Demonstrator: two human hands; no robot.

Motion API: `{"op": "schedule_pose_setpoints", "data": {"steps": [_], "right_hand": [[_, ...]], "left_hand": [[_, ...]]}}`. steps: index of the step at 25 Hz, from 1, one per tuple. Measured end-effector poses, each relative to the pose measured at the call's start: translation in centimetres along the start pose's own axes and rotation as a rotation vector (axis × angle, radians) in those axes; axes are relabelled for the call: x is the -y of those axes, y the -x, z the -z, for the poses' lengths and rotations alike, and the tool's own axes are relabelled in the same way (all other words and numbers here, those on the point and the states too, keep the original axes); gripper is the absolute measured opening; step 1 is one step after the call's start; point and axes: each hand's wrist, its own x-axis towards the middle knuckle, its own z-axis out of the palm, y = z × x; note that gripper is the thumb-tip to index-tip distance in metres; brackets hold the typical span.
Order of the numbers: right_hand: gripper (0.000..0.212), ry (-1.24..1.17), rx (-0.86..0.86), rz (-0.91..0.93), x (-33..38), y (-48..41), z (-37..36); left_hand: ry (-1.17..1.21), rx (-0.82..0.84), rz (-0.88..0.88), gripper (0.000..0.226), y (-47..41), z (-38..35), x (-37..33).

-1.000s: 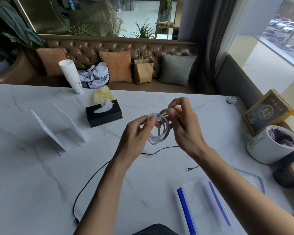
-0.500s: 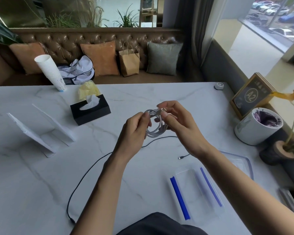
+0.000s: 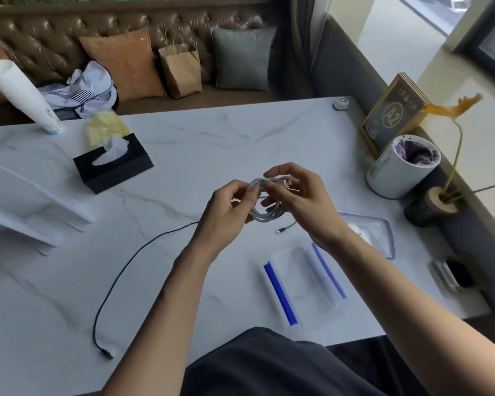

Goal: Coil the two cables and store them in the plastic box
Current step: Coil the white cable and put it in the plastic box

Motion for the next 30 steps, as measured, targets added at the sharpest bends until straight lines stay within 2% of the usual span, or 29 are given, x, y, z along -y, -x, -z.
{"op": "schedule_pose_setpoints", "data": {"steps": [5, 9, 12, 17, 21, 25, 30], "right_hand": [[0.012, 0.287, -0.015, 0.061, -2.3, 0.8, 1.2], [0.007, 0.39, -0.047, 0.124, -2.9, 1.4, 1.5], [0.008, 0.484, -0.075, 0.197, -3.1, 1.6, 1.5], [0.01, 0.252, -0.151, 0.112, -3.3, 1.9, 1.3], [0.01, -0.108, -0.054, -0.047, -2.7, 1.9, 1.8], [0.017, -0.102, 0.039, -0.094, -3.4, 2.4, 2.3], [0.025, -0.169, 0.039, -0.205, -5.1, 2.9, 3.0]], "left_hand": [[-0.118, 0.049, -0.011, 0.02, 0.2, -1.7, 1.7], [-0.309, 0.05, -0.085, 0.017, 0.5, -2.2, 1.5], [-0.323, 0.037, -0.094, 0.018, 0.6, -2.3, 1.2], [-0.25, 0.026, -0.137, 0.018, 1.2, -2.7, 1.3], [-0.063, 0.001, -0.063, 0.016, 1.1, -3.1, 2.1], [0.014, -0.017, 0.012, 0.015, 1.2, -3.8, 2.7], [0.004, 0.007, 0.093, 0.016, 1.4, -4.8, 3.9]]}}
